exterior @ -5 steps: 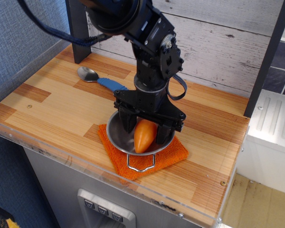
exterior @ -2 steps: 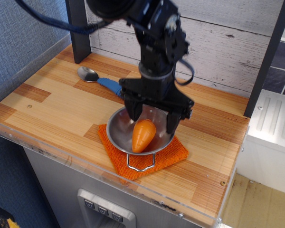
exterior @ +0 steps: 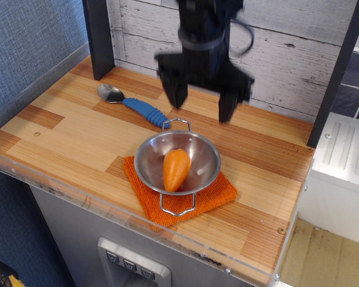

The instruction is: Put the carrot in the colander

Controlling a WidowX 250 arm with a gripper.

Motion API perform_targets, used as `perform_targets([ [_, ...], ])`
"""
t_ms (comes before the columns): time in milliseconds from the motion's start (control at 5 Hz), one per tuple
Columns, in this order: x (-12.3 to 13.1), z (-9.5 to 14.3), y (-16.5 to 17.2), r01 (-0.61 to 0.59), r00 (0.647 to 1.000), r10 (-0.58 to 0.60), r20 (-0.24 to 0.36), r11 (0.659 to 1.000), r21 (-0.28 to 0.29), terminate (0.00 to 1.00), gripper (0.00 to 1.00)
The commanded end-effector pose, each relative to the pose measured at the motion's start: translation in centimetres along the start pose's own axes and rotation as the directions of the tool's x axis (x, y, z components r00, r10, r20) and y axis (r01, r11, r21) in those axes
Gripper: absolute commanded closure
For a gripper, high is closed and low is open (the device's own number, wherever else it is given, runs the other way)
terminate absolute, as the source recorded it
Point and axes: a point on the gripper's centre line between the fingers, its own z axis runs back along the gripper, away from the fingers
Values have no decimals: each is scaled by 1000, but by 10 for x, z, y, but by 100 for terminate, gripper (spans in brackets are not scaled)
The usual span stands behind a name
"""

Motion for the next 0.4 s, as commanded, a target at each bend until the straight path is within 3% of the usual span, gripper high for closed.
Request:
perform_targets([
  [0,26,55,-9,19,986,-30,161,998,68,0,0],
  [200,26,55,-9,19,986,-30,161,998,68,100,0],
])
